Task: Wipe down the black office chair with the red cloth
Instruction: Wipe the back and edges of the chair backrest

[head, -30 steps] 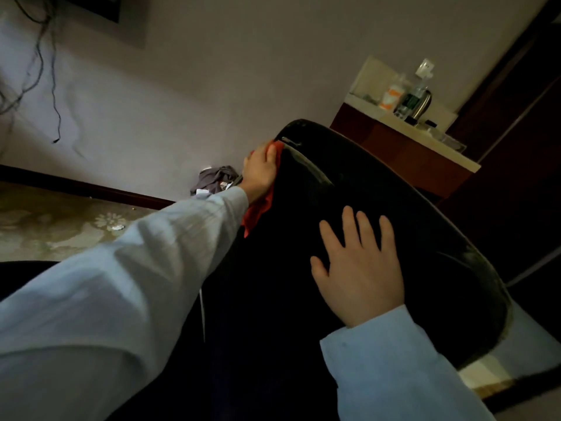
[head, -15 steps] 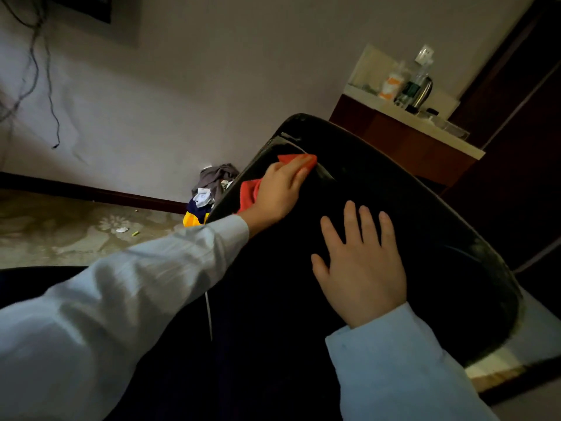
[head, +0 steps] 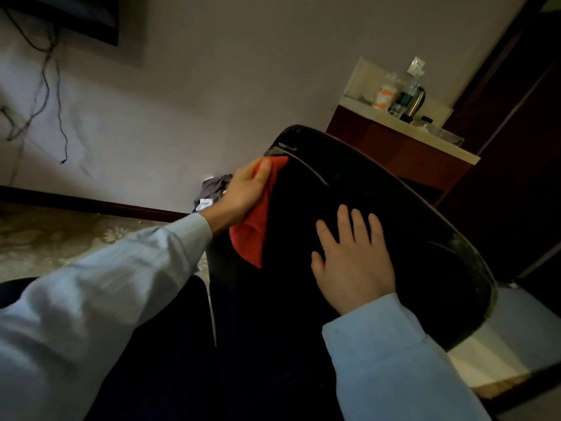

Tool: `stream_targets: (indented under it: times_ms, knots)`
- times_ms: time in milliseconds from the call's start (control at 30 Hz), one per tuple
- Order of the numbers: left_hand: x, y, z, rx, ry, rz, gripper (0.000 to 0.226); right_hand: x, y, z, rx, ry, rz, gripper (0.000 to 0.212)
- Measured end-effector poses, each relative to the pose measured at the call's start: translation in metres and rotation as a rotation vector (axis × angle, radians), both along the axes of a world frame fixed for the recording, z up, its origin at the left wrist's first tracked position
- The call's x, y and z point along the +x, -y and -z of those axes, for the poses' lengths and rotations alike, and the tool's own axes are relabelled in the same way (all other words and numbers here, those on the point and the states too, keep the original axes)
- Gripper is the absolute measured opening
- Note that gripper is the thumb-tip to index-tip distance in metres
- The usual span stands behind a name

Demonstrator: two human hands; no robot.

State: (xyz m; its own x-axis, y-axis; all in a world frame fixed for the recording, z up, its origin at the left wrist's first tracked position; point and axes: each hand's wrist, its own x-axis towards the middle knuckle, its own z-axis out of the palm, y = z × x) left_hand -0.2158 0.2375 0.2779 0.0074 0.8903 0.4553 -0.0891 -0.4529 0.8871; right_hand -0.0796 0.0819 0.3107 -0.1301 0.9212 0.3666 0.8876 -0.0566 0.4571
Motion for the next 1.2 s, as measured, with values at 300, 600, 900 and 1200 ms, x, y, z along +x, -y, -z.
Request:
stream_targets:
  times_ms: [300, 600, 900, 1200]
  knots:
    - [0.025, -0.08, -0.031, 0.011, -0.47, -0.133, 0.031, -0.001, 0.006, -0.013, -0.162, 0.059, 0.0, 0.057]
    - [0.029, -0.09, -0.027, 0.058, -0.629, -0.118, 0.041, -0.002, 0.006, -0.012, -0.154, 0.043, 0.018, 0.057]
    - [0.036, -0.033, -0.032, 0.327, -0.678, -0.097, 0.047, -0.002, 0.007, -0.013, -0.148, 0.031, 0.006, 0.056]
    - [0.031, 0.015, -0.028, 0.414, -0.559, 0.31, 0.044, 0.001, -0.005, 0.008, 0.14, -0.12, -0.084, 0.068]
